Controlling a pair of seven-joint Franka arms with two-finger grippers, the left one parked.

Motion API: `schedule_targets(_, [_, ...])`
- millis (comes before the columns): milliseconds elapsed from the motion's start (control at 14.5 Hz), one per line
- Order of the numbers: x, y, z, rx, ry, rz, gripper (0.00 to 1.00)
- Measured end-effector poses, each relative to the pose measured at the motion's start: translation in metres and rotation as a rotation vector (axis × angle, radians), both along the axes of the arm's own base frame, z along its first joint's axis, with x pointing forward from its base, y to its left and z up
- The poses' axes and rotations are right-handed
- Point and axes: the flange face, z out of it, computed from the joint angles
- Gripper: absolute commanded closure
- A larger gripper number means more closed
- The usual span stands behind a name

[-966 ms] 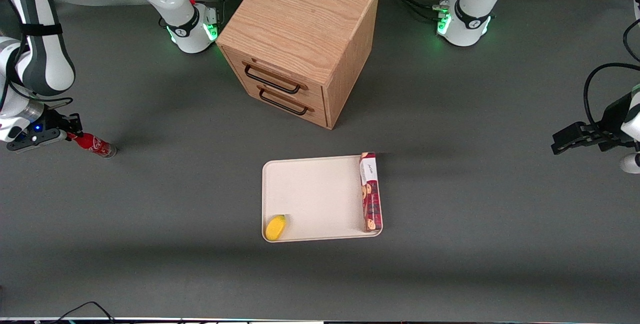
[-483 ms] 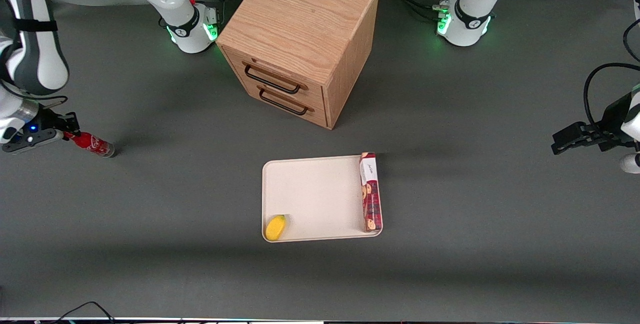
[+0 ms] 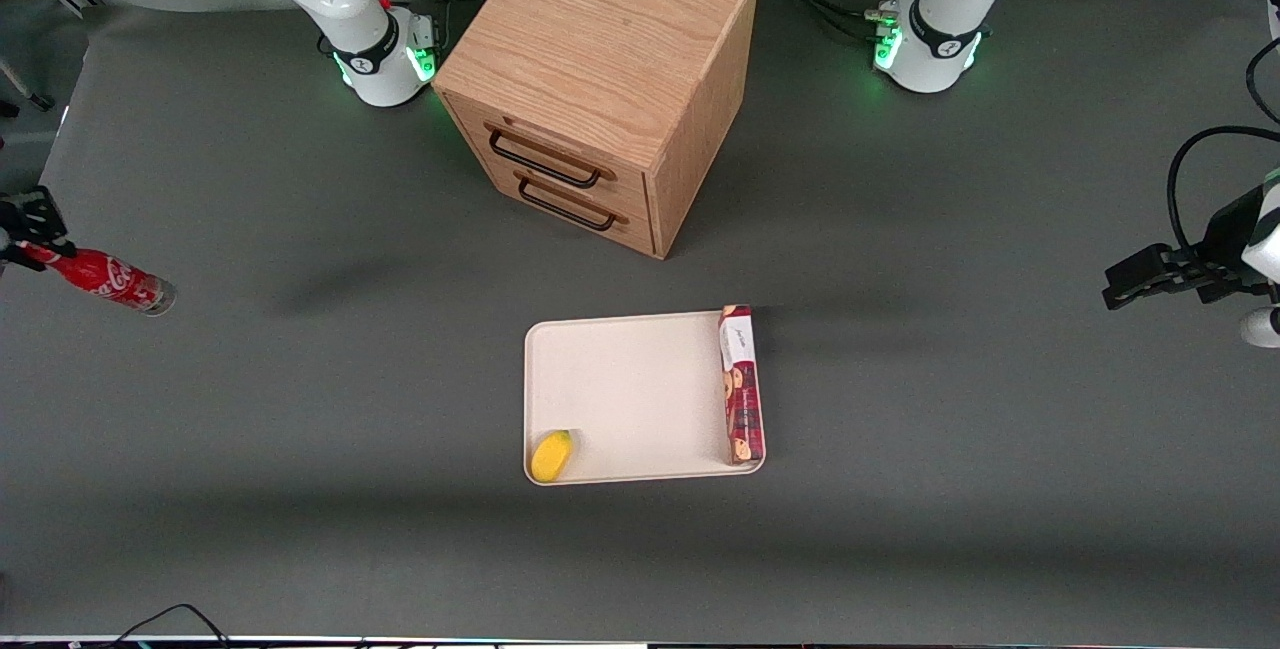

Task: Place coke bottle on tray
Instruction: 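Close the right gripper around the bottle's body and lift it, then carry the held bottle over to the white tray, then lower the bottle onto the tray and open the right gripper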

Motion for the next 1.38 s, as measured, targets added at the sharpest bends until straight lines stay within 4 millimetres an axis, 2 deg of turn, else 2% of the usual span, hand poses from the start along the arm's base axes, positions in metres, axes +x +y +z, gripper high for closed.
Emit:
schedule_targets(138, [0.003, 0.056, 0.043, 0.006, -0.010, -0.022, 0.97])
schedule_targets(207, [0.004, 0.089, 0.055, 0.010, -0.003, -0.054, 0.98])
schedule_targets(345, [0.009, 0.163, 0.064, 0.023, 0.005, -0.141, 0.98])
schedule_targets(483, [0.013, 0.242, 0.052, 0.039, 0.022, -0.253, 0.98])
schedule_targets(621, [0.015, 0.309, 0.020, 0.049, 0.068, -0.385, 0.98])
schedule_targets(828, [0.027, 0.381, -0.026, 0.098, 0.072, -0.566, 0.98])
schedule_targets(1103, [0.043, 0.443, -0.098, 0.083, 0.031, -0.672, 0.97])
schedule_targets(1379, [0.047, 0.485, -0.198, 0.082, 0.004, -0.709, 0.96])
